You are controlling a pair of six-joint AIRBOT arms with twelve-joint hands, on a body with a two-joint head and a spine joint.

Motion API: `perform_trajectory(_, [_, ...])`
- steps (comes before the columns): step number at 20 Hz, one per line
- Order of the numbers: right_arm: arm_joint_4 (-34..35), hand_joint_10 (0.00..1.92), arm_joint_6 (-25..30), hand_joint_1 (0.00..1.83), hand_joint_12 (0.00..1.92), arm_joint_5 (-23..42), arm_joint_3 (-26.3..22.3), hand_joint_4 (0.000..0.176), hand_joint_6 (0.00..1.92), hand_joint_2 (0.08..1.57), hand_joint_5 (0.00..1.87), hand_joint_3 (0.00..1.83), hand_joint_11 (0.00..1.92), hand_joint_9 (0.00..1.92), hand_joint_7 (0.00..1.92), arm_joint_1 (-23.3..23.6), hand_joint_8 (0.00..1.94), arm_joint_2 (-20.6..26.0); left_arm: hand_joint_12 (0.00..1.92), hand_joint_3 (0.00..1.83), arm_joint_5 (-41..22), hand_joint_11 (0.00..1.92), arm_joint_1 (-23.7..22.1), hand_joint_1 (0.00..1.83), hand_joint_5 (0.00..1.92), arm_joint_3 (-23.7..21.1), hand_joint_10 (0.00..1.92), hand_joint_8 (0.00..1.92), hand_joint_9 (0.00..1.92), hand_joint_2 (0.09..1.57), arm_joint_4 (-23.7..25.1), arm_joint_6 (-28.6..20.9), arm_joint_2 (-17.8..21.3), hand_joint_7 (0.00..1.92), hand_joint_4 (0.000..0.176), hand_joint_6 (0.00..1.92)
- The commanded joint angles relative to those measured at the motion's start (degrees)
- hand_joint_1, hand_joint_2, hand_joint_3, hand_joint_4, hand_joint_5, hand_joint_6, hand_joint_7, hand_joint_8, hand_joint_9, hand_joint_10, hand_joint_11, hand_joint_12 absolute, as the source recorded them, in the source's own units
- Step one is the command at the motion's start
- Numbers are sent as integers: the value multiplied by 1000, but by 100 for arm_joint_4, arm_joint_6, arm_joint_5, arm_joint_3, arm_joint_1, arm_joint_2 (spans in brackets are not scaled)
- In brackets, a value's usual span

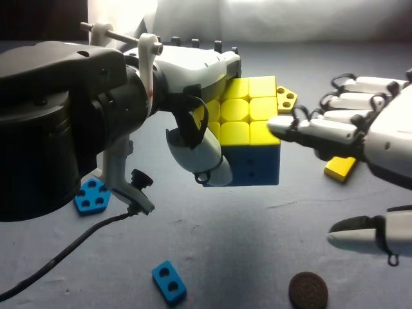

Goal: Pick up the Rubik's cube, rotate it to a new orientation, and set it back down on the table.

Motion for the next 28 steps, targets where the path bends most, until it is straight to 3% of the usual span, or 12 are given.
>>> perform_trajectory(1, [-63,1175,-28,482,719,714,-21,0,4,1139,15,0,0,108,255,34,1100,11,1921,8,100,24,-98,1118,92,11,1772,1702,101,1116,342,-37,31,88,0,1718])
perform_trajectory(5, [-63,1193,-46,463,630,785,-18,0,0,1150,0,2,0,82,236,-53,1139,-99,1911,1,101,62,-105,1103,100,34,1777,1723,116,1088,370,-37,28,78,0,1673])
perform_trajectory(8, [-63,1188,-96,440,720,856,-17,0,0,1154,0,1,0,76,237,-138,1120,-148,1921,0,101,63,-117,1134,77,55,1816,1755,116,1081,377,-37,22,68,0,1691])
perform_trajectory(13, [-59,1177,-99,489,664,882,-8,0,3,1136,24,0,0,70,245,-303,1083,-164,1921,0,101,87,-127,1189,107,66,1802,1730,145,1041,376,-37,14,92,0,1663])
perform_trajectory(15, [-59,1167,-103,485,700,958,78,0,4,1131,36,0,0,91,284,-313,1075,-254,1921,9,101,49,-127,1148,32,64,1844,1796,90,1088,375,-37,9,27,0,1737])
perform_trajectory(24, [-53,1152,-123,461,729,1152,304,0,7,1139,28,0,0,112,269,-316,1076,-470,1921,0,100,44,-172,1067,98,115,1709,1611,144,1080,369,-38,8,144,0,1676])
perform_trajectory(28, [-52,1138,-128,450,743,1197,308,0,4,1144,15,0,0,116,272,-346,1047,-492,1890,0,99,79,-177,1129,114,116,1659,1511,185,1072,368,-38,4,209,0,1646])
